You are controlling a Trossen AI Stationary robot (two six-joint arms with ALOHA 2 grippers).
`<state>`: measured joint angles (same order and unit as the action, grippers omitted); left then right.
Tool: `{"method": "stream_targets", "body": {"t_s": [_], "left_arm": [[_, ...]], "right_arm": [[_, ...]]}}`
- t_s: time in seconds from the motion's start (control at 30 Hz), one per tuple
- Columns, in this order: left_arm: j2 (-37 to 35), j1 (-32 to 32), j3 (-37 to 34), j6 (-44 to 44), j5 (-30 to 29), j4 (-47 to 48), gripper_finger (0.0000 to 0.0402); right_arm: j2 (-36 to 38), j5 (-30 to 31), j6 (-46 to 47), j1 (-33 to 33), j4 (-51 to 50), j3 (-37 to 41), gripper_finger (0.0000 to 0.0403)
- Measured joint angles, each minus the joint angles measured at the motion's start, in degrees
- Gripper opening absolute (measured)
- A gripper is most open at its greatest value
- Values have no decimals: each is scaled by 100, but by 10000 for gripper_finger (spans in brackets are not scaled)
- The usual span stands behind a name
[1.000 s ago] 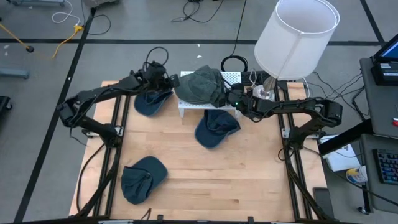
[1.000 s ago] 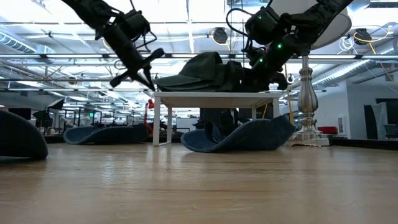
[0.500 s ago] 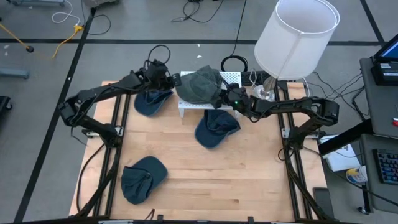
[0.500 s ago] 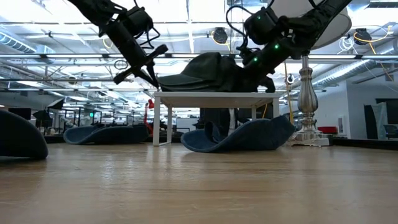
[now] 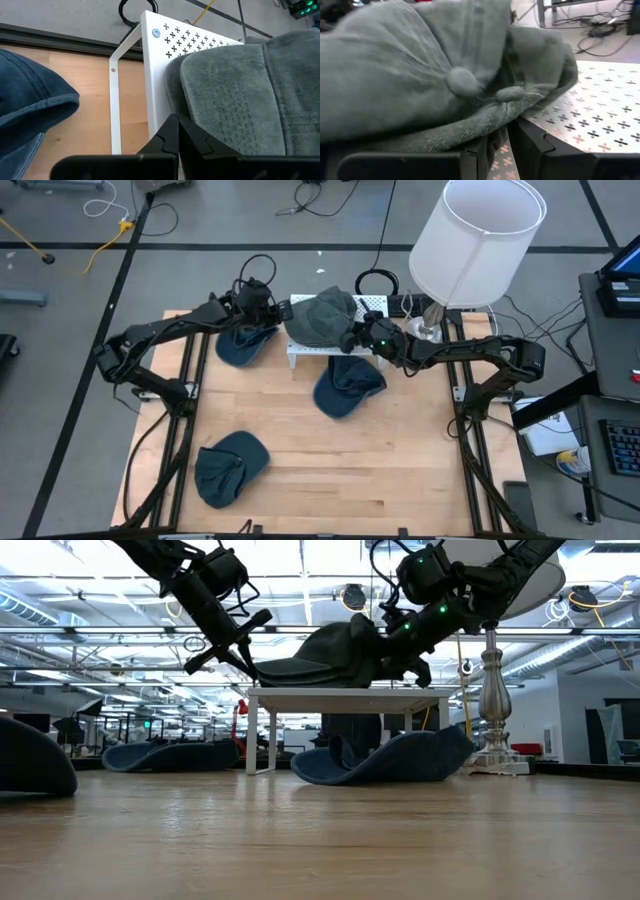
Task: Pick & Place hat
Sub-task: Adjust the stacked gray caps on the shelf
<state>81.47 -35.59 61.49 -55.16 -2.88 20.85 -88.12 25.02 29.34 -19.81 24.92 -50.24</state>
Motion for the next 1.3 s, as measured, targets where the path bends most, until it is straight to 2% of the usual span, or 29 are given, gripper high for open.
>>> {"method": "stream_targets", "body": {"t_s": [0.2, 0.37, 0.8, 1.0, 1.13, 1.3], "left_arm": [[0, 9, 0, -2, -9, -7, 0], [0, 9, -2, -4, 14, -4, 0], [-2, 21, -4, -6, 34, -1, 0], [-2, 100, -4, -11, 33, 57, 0], [-4, 105, -4, -17, 51, 88, 0], [-4, 105, -4, -46, 49, 88, 0]], "right_arm": [[-319, -665, -30, -7, 482, 0, 51], [-570, -983, -81, 4, 909, -7, 29], [-737, -1309, -343, 40, 1501, -2, 7], [-718, -1309, -1001, -27, 1509, 0, 7], [-580, -1311, -1338, -26, 1497, 0, 29], [-521, -1311, -1377, -26, 1419, -2, 94]]}}
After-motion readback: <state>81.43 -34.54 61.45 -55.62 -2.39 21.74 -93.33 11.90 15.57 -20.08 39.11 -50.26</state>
